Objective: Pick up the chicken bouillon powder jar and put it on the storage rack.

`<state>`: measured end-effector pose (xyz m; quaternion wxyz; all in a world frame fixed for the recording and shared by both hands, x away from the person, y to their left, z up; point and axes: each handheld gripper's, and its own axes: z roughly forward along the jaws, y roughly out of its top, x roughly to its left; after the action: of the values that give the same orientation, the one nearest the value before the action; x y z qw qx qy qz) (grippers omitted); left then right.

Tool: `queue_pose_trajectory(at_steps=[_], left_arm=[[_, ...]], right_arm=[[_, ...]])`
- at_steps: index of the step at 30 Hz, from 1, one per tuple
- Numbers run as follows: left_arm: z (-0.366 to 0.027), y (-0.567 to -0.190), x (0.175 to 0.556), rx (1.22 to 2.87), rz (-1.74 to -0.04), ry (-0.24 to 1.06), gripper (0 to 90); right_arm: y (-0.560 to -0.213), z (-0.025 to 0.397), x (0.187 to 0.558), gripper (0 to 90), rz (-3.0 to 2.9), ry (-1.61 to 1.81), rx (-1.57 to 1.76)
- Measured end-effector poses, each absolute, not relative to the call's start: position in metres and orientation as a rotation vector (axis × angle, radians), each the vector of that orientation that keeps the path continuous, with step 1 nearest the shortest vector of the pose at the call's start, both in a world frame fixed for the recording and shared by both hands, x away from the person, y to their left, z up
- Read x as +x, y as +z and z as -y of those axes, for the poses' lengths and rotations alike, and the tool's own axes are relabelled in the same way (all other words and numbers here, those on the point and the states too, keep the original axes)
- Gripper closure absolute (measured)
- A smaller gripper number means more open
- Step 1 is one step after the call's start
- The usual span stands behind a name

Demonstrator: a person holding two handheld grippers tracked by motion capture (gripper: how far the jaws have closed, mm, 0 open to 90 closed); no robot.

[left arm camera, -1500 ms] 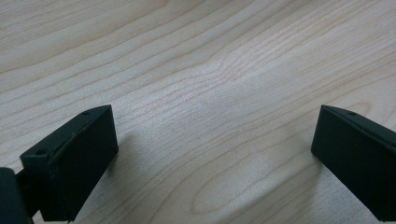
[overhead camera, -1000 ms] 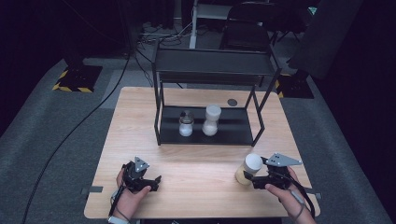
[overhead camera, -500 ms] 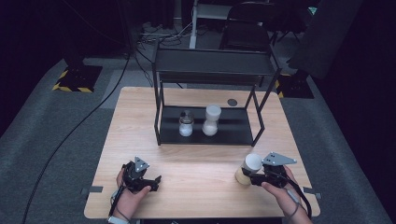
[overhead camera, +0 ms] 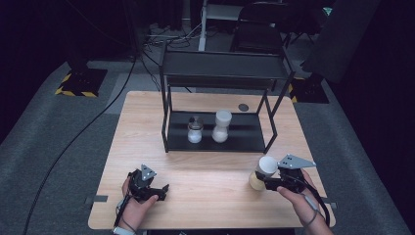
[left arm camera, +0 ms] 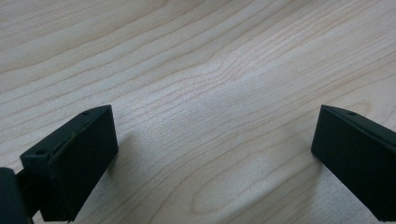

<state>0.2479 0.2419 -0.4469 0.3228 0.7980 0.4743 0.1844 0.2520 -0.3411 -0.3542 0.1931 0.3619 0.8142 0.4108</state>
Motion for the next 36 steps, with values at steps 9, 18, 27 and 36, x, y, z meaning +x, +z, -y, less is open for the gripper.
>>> queue_pose_trajectory(at_steps=[9, 18, 27, 36], left_arm=[[-0.242, -0.447, 0.248, 2.096, -1.244, 0.484, 0.5], [-0.242, -0.447, 0.247, 2.093, -1.248, 0.485, 0.5], [-0.242, -0.447, 0.246, 2.092, -1.249, 0.485, 0.6], [-0.243, -0.447, 0.245, 2.092, -1.248, 0.485, 0.5]], right_arm=[[-0.333, 0.346, 0.256, 34.8, -2.255, 1.161, 1.015], [-0.313, 0.349, 0.264, 34.7, -2.231, 1.182, 1.006], [-0.298, 0.345, 0.278, 34.7, -2.220, 1.195, 1.002], [-0.285, 0.338, 0.297, 34.8, -2.214, 1.199, 0.989]])
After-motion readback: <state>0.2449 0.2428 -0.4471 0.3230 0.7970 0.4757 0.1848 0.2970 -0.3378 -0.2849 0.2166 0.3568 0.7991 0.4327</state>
